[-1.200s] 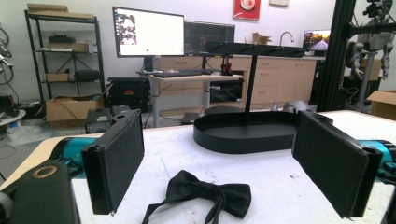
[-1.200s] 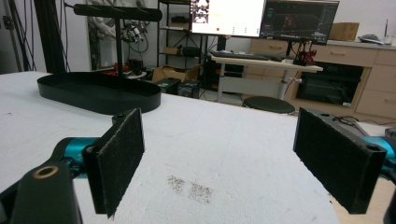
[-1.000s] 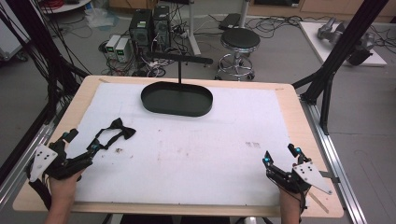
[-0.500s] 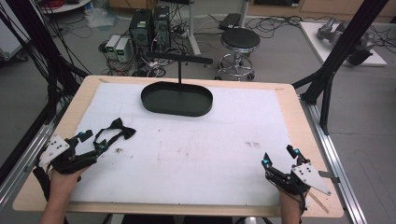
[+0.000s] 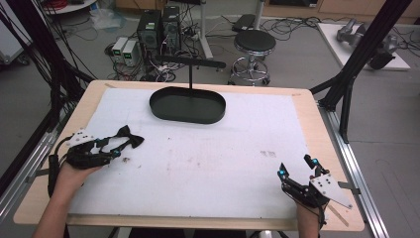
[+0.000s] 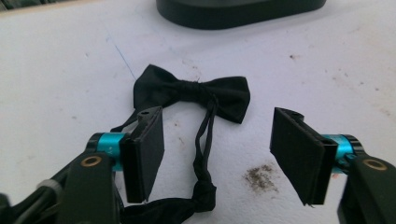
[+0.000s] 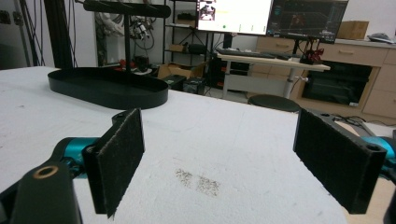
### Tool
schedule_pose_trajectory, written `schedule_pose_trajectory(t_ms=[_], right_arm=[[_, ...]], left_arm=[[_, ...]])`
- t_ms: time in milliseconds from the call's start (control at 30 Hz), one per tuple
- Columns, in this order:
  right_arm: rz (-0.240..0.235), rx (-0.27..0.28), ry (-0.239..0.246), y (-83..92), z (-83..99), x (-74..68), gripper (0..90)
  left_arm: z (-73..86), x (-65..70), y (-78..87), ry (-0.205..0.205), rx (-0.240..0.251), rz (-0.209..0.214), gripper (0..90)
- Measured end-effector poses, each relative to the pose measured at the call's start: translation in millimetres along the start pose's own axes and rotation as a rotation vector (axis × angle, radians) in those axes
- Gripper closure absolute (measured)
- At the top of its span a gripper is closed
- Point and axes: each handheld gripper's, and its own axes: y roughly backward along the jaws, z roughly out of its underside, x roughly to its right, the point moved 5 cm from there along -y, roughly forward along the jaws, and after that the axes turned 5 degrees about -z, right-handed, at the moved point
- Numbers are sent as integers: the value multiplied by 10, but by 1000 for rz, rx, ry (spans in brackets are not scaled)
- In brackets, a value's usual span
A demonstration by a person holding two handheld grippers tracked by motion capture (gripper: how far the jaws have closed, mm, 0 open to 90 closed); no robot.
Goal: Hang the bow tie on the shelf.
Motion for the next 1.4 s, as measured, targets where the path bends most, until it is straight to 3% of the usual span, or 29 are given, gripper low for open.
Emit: schedule_pose_trajectory(t_ms=[133,367,567,767,967,1000,1067,1100,1167,1200,1400], right_arm=[[-3,-5,-4,-2,6,-1,156],[-3,-9,-3,-3,7,-4,157],[-7,-19,-4,-9,20,-6,157],[-3,-16,-6,-9,17,-2,157],[-6,-20,-4,-13,22,-2,157],[-7,-20,-5,-14,22,-3,157],[-8,-19,-6,-15,23,-6,157],[-9,-18,-6,-15,24,-6,157],[-11,-17,-2,-20,25,-5,157],[-10,-21,-5,-21,29,-8,157],[-16,-23,-2,-39,31,-25,157]], left_arm=[[34,4,-94,-25,-46,12,443],[100,-66,-191,-3,-100,-6,609],[115,-62,-216,-27,-103,-10,724],[144,-28,-246,-76,-134,-19,859],[115,1,-234,-98,-111,-42,882],[66,13,-210,-91,-58,-53,882],[1,28,-165,-100,2,-62,882],[1,28,-165,-100,2,-62,882],[-110,75,-92,-111,98,-69,882],[-110,75,-92,-111,98,-69,882],[-439,289,81,-175,323,-75,882]])
